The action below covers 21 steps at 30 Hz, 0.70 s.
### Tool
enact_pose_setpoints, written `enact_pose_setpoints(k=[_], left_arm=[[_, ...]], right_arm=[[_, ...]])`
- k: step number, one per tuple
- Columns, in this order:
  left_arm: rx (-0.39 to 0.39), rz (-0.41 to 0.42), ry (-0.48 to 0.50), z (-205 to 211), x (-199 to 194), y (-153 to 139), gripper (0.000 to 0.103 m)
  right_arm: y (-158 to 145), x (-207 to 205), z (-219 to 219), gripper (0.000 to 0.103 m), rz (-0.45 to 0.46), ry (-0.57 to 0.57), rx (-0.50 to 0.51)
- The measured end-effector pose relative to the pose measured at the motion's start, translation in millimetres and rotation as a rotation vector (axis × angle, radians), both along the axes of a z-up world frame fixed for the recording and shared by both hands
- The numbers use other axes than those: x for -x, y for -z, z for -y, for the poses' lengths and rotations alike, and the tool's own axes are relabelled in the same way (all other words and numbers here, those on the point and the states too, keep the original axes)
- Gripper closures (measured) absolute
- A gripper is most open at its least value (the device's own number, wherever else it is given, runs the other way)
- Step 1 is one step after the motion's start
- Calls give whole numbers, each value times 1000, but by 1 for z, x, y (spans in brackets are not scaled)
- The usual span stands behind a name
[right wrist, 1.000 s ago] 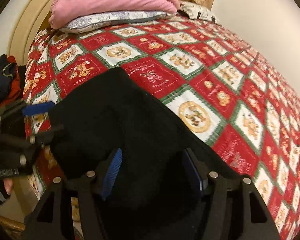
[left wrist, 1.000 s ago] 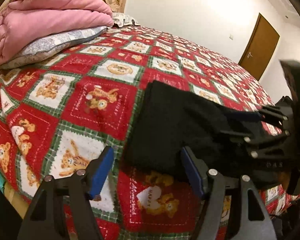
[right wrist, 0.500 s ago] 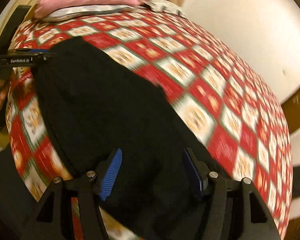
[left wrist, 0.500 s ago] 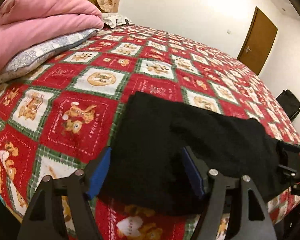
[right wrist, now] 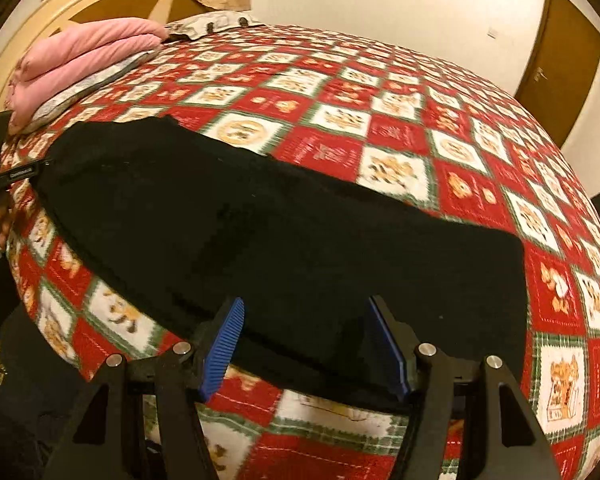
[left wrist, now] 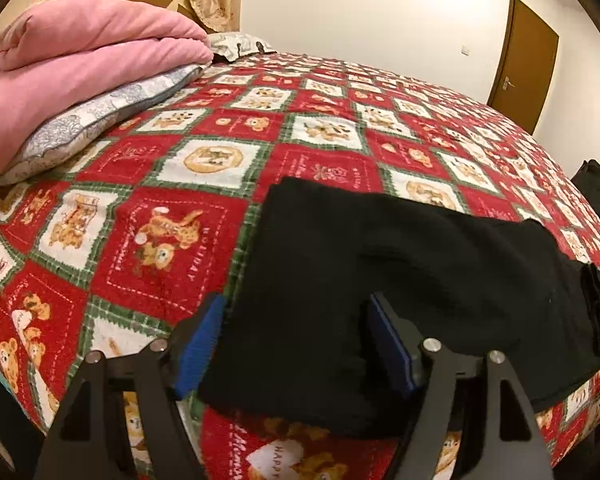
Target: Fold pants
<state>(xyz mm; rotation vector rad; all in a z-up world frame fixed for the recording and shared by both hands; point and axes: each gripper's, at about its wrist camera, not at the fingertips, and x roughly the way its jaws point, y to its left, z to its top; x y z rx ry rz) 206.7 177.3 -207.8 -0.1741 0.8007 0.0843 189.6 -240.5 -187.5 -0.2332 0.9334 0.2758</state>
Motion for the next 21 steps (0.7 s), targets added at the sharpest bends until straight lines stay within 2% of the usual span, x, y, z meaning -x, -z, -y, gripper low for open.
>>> enact_pose_setpoints(k=[1, 2, 5, 8, 12, 15, 19, 20, 21], left_arm=[[9, -1, 5, 0, 0, 1, 28], [13, -5, 12, -1, -1, 1, 28], [31, -17, 20, -2, 1, -2, 34], [33, -14, 24, 3, 6, -6, 39], [16, -7, 21, 6, 7, -7, 44], [21, 0, 6, 6, 8, -7, 44], [6, -5, 32, 10, 5, -5, 44], [18, -6, 31, 9, 5, -4, 44], [31, -7, 29, 7, 6, -5, 47]], right_arm=[[6, -1, -2, 39, -24, -2, -12], [13, -2, -3, 33, -48, -7, -15], [18, 7, -15, 32, 25, -9, 29], [17, 13, -11, 32, 26, -7, -25], [17, 16, -6, 32, 46, -10, -45], [1, 10, -6, 32, 79, 19, -154], [10, -16, -30, 30, -4, -34, -217], [17, -21, -39, 20, -43, -59, -219], [17, -19, -50, 19, -9, -70, -191]])
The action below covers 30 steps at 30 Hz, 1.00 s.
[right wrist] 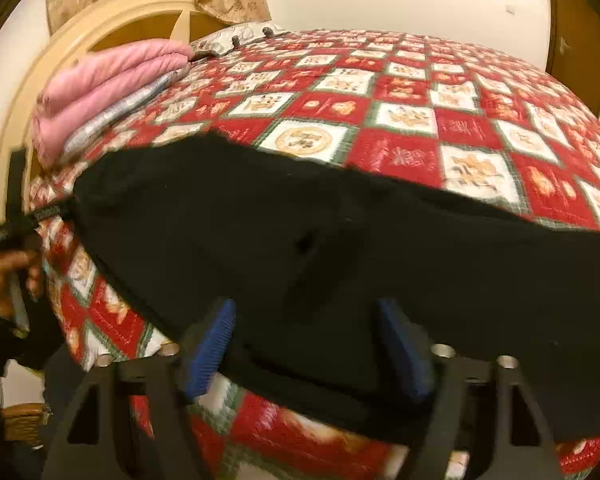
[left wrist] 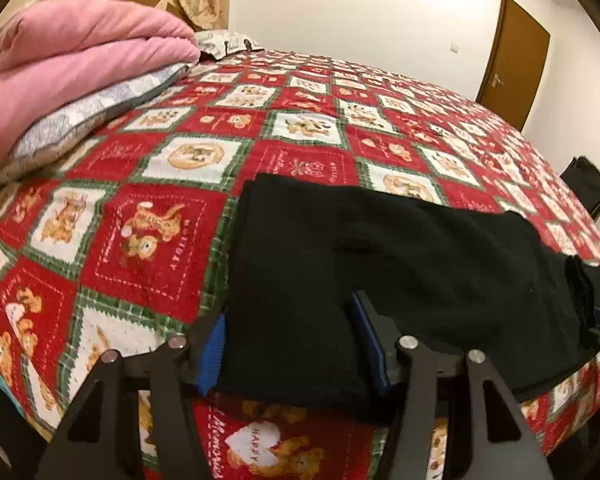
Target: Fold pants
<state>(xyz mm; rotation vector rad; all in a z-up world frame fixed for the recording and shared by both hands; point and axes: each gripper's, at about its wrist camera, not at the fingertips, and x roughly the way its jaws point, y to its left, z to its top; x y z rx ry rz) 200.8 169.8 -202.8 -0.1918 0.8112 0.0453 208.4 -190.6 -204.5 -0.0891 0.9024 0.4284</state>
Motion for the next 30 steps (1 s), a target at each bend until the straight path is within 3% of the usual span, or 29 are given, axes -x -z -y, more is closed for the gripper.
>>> enact_pose_setpoints(k=[5, 10, 12, 21, 30], left_arm=[[14, 3, 5, -1, 5, -6, 60], [25, 16, 31, -1, 4, -5, 74], [67, 22, 48, -3, 4, -8, 80], [262, 107, 76, -11, 16, -34, 82], [230, 235, 181, 27, 26, -93, 82]], right_arm=[[-4, 14, -11, 19, 9, -65, -32], [-2, 28, 14, 19, 15, -23, -77], [-5, 33, 23, 19, 20, -4, -103], [-14, 41, 38, 19, 40, 27, -120], [-24, 43, 68, 19, 25, 110, -130]])
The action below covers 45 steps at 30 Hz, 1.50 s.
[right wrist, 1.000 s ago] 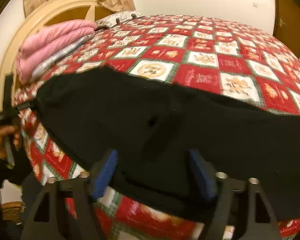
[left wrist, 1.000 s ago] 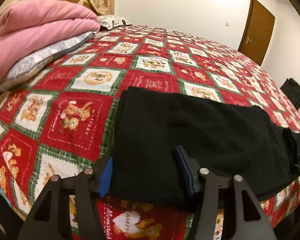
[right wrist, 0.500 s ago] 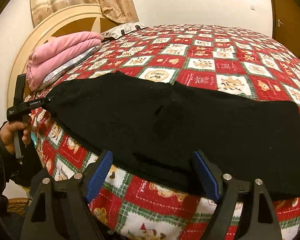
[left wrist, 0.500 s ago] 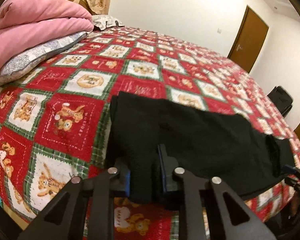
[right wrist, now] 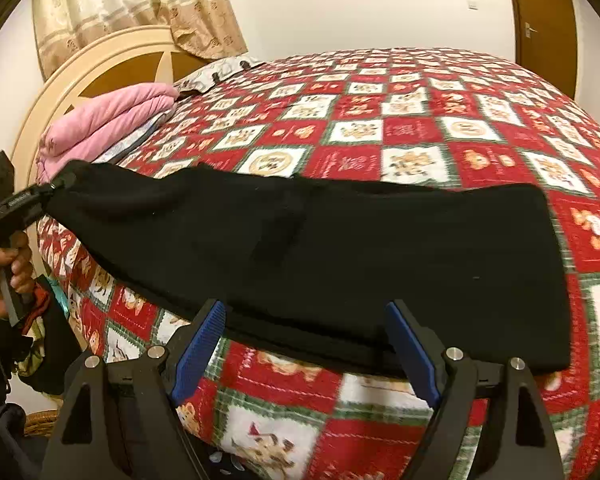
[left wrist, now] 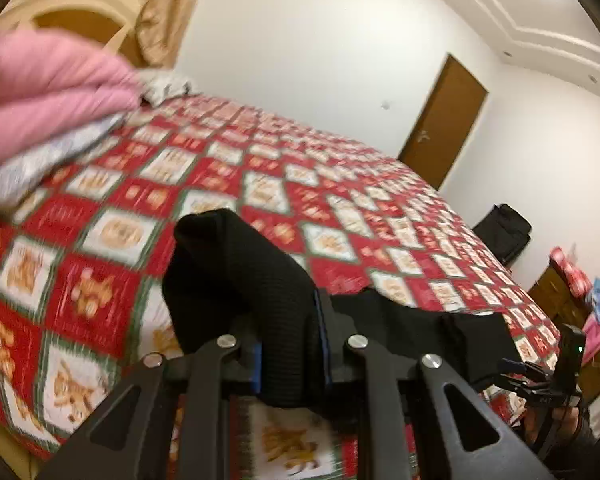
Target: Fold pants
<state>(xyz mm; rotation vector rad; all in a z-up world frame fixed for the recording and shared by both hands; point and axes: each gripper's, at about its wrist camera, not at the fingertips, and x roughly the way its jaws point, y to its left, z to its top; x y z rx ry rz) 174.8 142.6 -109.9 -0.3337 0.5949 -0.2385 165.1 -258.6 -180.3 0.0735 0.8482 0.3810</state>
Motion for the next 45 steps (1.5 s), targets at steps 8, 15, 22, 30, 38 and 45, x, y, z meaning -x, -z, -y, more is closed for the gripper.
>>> enact_pose_setpoints(k=[8, 15, 22, 30, 38, 45], left_arm=[[-44, 95, 152, 68, 0, -47, 82], [-105, 89, 308, 154, -13, -62, 82], [-153, 61, 429, 233, -26, -62, 82], [-260, -9, 560, 324, -39, -30, 82], [-410, -75, 669, 388, -26, 16, 76], [-304, 18, 723, 394, -7, -13, 56]], right_arm=[[-19, 21, 34, 19, 28, 38, 10], [-23, 24, 86, 19, 36, 181, -25], [-20, 21, 147, 19, 31, 348, -79], [-5, 20, 190, 19, -5, 470, -152], [-2, 20, 184, 19, 7, 459, -132], [-1, 22, 184, 19, 32, 466, -136]])
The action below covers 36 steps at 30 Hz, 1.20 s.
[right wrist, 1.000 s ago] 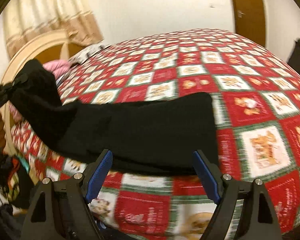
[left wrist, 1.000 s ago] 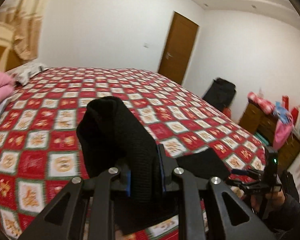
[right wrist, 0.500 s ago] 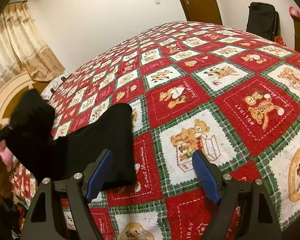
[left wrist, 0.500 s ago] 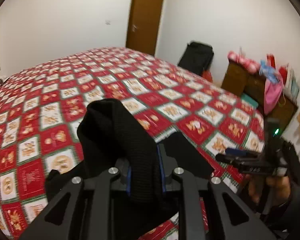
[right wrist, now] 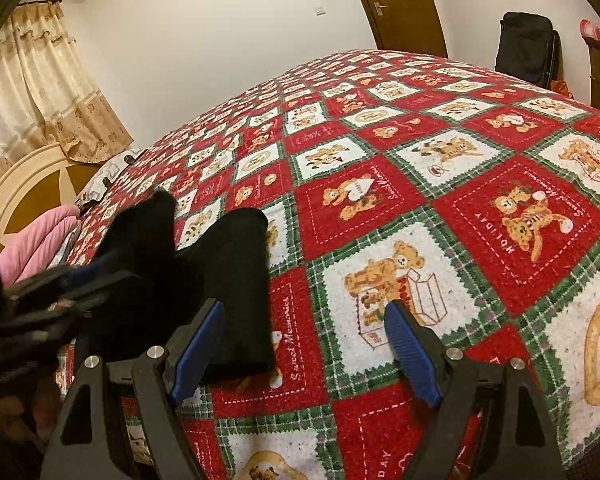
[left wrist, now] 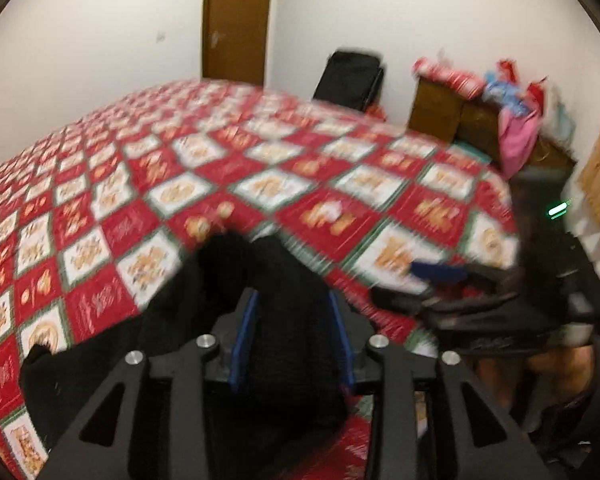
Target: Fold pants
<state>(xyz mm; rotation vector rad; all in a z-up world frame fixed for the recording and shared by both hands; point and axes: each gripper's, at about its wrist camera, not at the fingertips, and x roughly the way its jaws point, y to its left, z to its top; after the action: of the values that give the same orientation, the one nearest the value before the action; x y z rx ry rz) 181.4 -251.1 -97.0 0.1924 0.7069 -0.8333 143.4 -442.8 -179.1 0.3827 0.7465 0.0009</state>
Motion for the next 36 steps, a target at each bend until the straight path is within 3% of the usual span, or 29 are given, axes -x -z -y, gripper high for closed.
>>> enact_pose_setpoints(k=[1, 3, 8, 13, 15, 21, 22, 23, 26, 30, 33, 36], left_arm=[[13, 26, 8, -3, 6, -7, 37], [9, 64, -21, -7, 11, -13, 24], [63, 62, -112, -44, 9, -18, 24], [30, 89, -259, -88, 2, -3, 24], [-2, 96, -332, -107, -1, 8, 24], [22, -29, -451, -142, -17, 43, 24], [22, -38, -458, -145, -17, 46, 24], [29, -50, -466, -147, -18, 49, 24], [40, -58, -472, -150, -16, 52, 24], [46, -66, -474, -150, -17, 55, 24], [26, -70, -466, -146, -17, 60, 24], [8, -75, -463, -145, -16, 67, 24]], right_arm=[[-1, 1, 0, 19, 4, 2, -2], [-1, 2, 1, 19, 10, 9, -8], [-9, 9, 1, 19, 48, 5, -20], [-22, 11, -33, 19, 82, -193, -64], [-22, 10, -46, 19, 69, -221, -62], [-14, -17, -72, 21, -6, -260, -144], [-10, -21, -77, 35, -36, -260, -141], [-5, -28, -80, 57, -74, -256, -142], [-2, -38, -78, 80, -47, -249, -175], [-36, -28, -69, 84, 142, -274, -149], [-32, -27, -60, 85, 108, -258, -118], [-4, -20, -45, 85, -13, -235, -79]])
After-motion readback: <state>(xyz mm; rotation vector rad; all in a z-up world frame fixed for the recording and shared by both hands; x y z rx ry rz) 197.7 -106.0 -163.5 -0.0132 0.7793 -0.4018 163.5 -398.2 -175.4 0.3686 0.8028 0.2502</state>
